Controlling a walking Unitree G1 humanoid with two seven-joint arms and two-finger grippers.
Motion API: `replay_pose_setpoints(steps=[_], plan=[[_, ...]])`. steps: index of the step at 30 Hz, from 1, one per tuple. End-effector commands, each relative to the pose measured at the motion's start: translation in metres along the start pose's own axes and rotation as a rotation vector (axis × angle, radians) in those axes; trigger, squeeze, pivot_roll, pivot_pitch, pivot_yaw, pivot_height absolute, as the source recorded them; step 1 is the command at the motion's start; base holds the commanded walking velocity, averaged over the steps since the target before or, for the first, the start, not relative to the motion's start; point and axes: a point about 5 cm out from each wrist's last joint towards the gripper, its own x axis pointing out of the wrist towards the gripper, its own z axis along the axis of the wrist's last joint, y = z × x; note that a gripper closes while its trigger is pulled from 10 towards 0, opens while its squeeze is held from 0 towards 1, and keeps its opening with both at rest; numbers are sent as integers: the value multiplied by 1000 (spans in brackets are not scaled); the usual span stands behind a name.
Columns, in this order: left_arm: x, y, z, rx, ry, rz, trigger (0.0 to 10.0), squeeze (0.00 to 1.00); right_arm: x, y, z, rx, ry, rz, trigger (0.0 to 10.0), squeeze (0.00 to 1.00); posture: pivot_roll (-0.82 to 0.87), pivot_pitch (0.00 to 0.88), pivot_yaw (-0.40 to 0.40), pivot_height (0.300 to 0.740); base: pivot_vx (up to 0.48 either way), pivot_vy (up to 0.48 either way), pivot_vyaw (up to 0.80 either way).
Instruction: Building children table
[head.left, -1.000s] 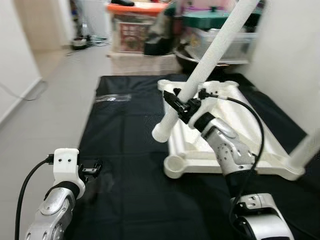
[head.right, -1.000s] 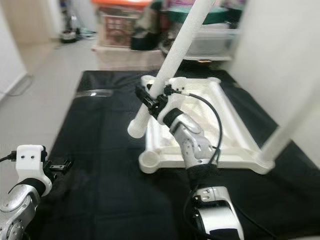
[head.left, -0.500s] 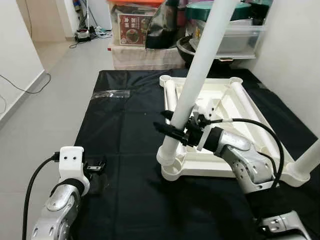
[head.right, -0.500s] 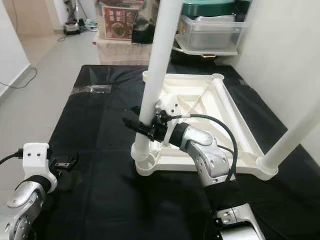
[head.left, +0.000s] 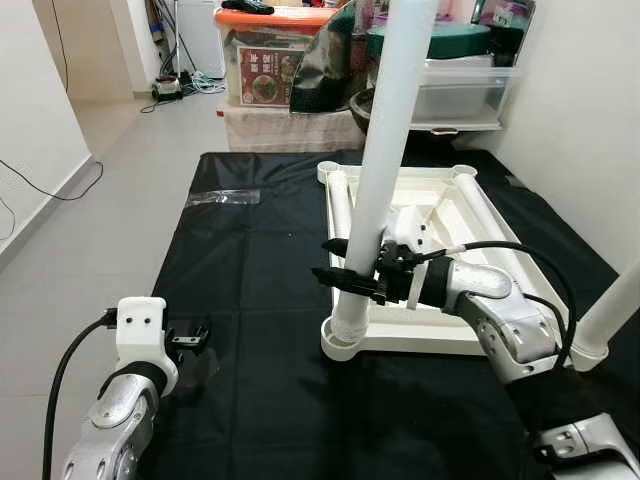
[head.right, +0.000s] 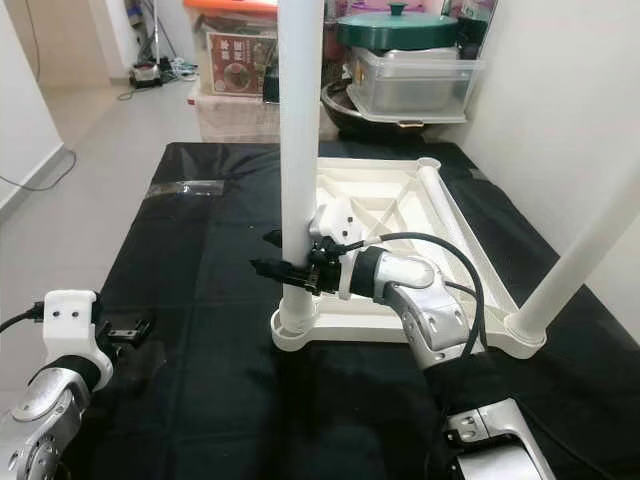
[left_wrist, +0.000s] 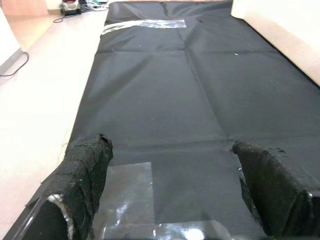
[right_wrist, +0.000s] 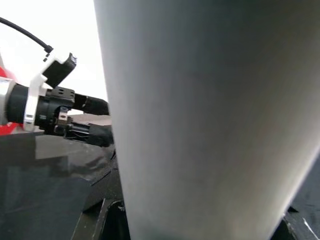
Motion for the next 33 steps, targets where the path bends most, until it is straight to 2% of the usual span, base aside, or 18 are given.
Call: replay_pose_setpoints(steps=[1, 9, 13, 17, 25, 27, 30, 33], plan=[[1, 0, -5, 3, 19, -3, 10000, 0, -1, -4, 3, -18, 0, -17, 0, 0, 5, 0, -40, 740, 0, 0, 0], [2, -1, -5, 2, 19, -7, 10000, 0, 5, 4, 3, 0, -20, 5, 0, 0, 7, 0, -41, 740, 0, 0, 0], [2, 0, -5, 5, 19, -7, 10000, 0, 10, 17, -5, -5, -12, 41, 0, 0, 10, 0, -37, 740, 0, 0, 0], [2, 3, -6, 11, 23, -5, 10000, 0, 8, 27, -16, -19, 23, 62, 0, 0, 7, 0, -35, 740, 0, 0, 0], [3, 3, -7, 13, 24, -5, 10000, 0, 5, 32, -19, -15, 30, 68, 0, 0, 3, 0, -31, 740, 0, 0, 0], [4, 2, -7, 11, 25, -8, 10000, 0, 6, 34, -20, 3, 24, 62, 0, 0, 2, 0, -32, 740, 0, 0, 0], [5, 1, -8, 7, 30, -11, 10000, 0, 14, 39, -25, 124, -2, 27, 0, 0, 4, 0, -33, 740, 0, 0, 0], [6, 2, -8, 4, 31, -9, 10000, 0, 19, 40, -29, 167, 6, 15, 0, 0, 9, 0, -37, 740, 0, 0, 0]])
